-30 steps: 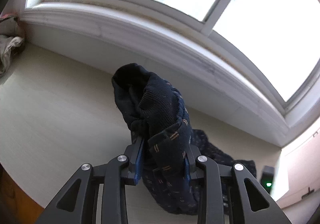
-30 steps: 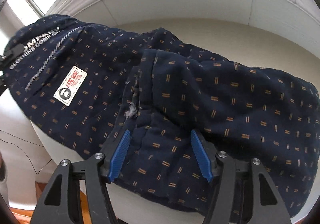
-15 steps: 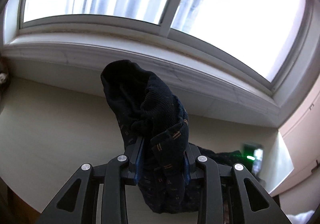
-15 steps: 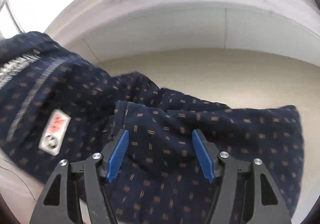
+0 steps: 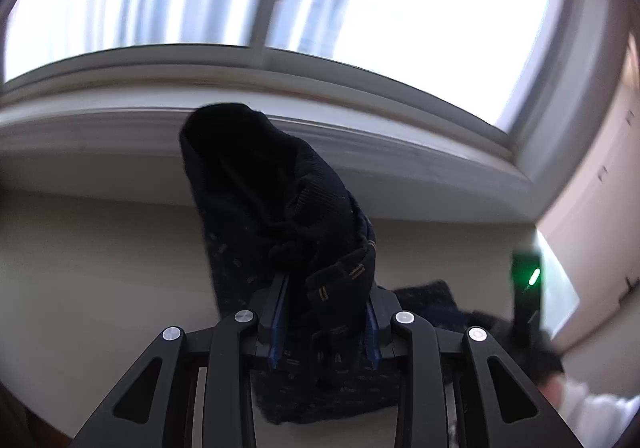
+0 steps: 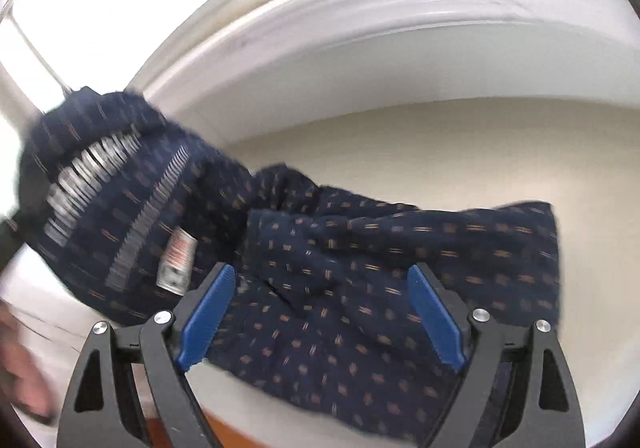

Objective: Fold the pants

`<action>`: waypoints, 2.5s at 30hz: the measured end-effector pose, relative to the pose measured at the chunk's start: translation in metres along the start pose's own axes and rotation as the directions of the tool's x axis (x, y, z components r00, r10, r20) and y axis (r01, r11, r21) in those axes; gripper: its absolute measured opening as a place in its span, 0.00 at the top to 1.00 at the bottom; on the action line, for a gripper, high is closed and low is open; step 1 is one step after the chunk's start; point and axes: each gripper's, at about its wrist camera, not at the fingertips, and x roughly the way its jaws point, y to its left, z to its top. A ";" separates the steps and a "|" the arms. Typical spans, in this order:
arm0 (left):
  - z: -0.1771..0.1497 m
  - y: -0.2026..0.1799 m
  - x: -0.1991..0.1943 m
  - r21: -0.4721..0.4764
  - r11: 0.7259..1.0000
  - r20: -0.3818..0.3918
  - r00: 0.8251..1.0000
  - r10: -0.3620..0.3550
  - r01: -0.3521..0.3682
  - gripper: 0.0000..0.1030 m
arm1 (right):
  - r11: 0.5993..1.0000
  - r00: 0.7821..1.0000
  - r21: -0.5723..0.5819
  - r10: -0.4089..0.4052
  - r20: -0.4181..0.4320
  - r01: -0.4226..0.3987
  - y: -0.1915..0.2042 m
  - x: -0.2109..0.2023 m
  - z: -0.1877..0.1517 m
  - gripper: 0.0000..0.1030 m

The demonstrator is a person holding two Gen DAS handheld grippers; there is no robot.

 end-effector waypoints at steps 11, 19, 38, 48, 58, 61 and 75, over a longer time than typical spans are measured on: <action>-0.031 -0.086 0.058 0.136 0.977 -0.131 0.981 -0.145 0.163 0.71 | 0.940 0.956 0.186 0.293 -0.006 -0.287 -0.025 -0.062 0.046 0.16; -0.041 -0.104 0.089 0.155 0.967 -0.184 0.968 -0.173 0.202 0.72 | 0.948 0.938 0.128 0.310 -0.155 -0.292 -0.009 -0.030 0.051 0.16; -0.044 -0.092 0.040 0.143 0.956 -0.170 0.958 -0.233 0.258 0.09 | 0.977 0.957 0.051 0.211 -0.198 -0.205 -0.001 -0.038 0.045 0.76; -0.024 -0.011 0.031 -0.004 0.997 -0.086 0.994 -0.071 0.071 0.00 | 0.973 0.977 0.172 0.174 -0.126 -0.151 -0.034 -0.070 0.042 0.77; 0.020 -0.018 0.137 -0.013 1.000 -0.195 0.981 -0.011 0.008 0.00 | 0.906 0.982 0.422 0.101 -0.161 -0.024 -0.124 -0.059 -0.014 0.77; 0.018 -0.045 0.165 0.061 0.998 -0.237 0.971 -0.018 0.033 0.00 | 0.890 0.984 0.457 0.084 -0.158 -0.002 -0.140 -0.054 -0.025 0.76; -0.029 -0.067 0.196 0.172 0.981 -0.257 0.957 0.138 -0.095 0.00 | 0.919 0.991 0.394 0.068 -0.119 -0.016 -0.120 -0.076 -0.025 0.53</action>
